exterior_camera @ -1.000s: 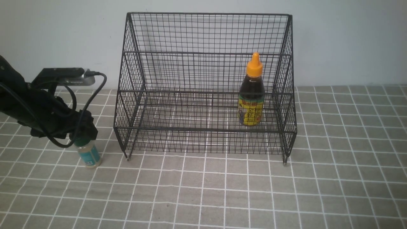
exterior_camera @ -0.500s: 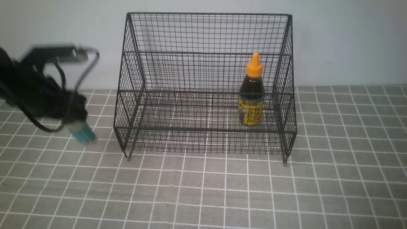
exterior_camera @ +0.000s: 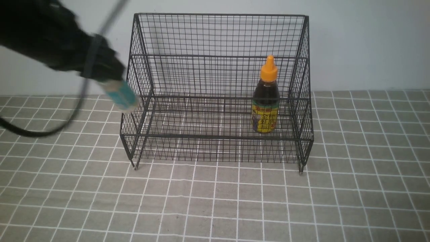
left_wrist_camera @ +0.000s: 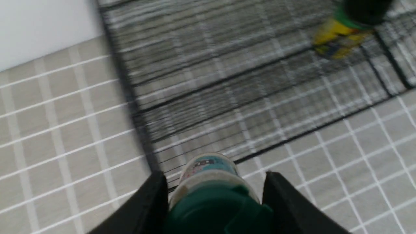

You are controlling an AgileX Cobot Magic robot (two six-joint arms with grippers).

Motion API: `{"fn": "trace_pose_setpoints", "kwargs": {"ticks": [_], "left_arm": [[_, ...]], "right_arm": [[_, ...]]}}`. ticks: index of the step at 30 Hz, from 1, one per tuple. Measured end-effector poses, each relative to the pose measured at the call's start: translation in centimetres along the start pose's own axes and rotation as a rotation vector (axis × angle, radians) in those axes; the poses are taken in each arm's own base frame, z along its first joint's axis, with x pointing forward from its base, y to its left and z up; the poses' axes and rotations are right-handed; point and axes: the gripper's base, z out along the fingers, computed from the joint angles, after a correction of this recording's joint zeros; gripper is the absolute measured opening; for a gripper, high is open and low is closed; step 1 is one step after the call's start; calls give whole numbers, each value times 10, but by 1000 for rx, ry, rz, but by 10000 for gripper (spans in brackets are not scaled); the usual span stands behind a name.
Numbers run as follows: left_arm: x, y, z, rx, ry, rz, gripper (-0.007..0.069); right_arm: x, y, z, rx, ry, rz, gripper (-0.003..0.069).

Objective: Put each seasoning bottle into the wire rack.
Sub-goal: Use the left arm to put the condiment bottle back on the shelf

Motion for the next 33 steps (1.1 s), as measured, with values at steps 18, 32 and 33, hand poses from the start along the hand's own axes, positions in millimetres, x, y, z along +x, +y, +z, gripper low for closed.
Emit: {"fn": "trace_pose_setpoints", "kwargs": {"ticks": [18,32,33], "left_arm": [[7,-6,133,-20,159,69,330],[6,-7,136,-17,192,32,510],[2,-8,128,-22,185,22,509]], "right_arm": [[0,0,0,0,0,3,-14],[0,0,0,0,0,7,-14],[0,0,0,0,0,7,-14]]}}
